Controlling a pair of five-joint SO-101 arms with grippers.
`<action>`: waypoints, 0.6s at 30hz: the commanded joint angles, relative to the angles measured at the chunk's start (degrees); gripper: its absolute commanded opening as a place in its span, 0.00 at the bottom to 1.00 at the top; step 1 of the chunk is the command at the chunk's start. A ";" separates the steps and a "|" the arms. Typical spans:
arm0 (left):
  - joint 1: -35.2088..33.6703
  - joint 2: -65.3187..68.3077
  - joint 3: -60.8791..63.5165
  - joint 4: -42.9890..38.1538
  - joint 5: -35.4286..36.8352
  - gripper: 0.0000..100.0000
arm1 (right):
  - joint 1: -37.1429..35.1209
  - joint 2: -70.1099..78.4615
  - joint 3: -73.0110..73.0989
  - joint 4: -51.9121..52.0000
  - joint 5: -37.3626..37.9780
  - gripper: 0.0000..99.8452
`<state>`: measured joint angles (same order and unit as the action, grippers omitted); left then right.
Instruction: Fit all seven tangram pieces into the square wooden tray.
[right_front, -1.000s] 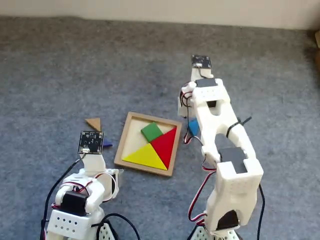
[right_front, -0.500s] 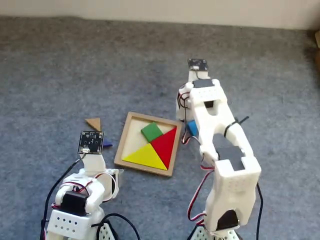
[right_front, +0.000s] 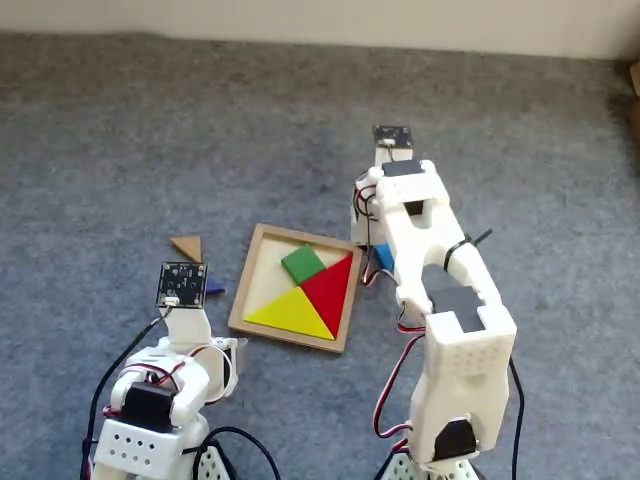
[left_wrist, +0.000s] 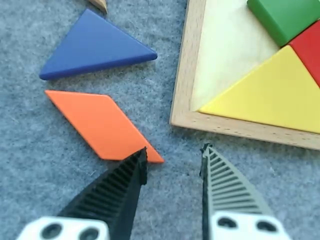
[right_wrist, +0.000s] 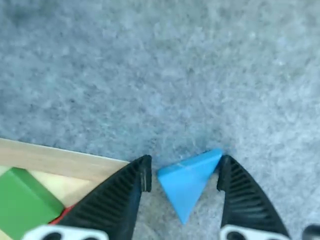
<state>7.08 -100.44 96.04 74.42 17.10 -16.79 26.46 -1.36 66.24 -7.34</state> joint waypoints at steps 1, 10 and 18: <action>0.48 -1.10 1.27 0.35 0.35 0.18 | -0.75 -0.57 -1.71 0.92 -0.62 0.21; 0.48 -1.10 1.27 0.35 0.35 0.18 | -0.75 -0.48 -2.07 3.65 -0.62 0.16; 0.48 -1.10 1.27 0.35 0.35 0.18 | -0.75 -0.66 -2.07 4.62 -0.62 0.15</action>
<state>7.08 -100.44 96.04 74.42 17.10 -16.70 26.46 -1.54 69.67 -7.34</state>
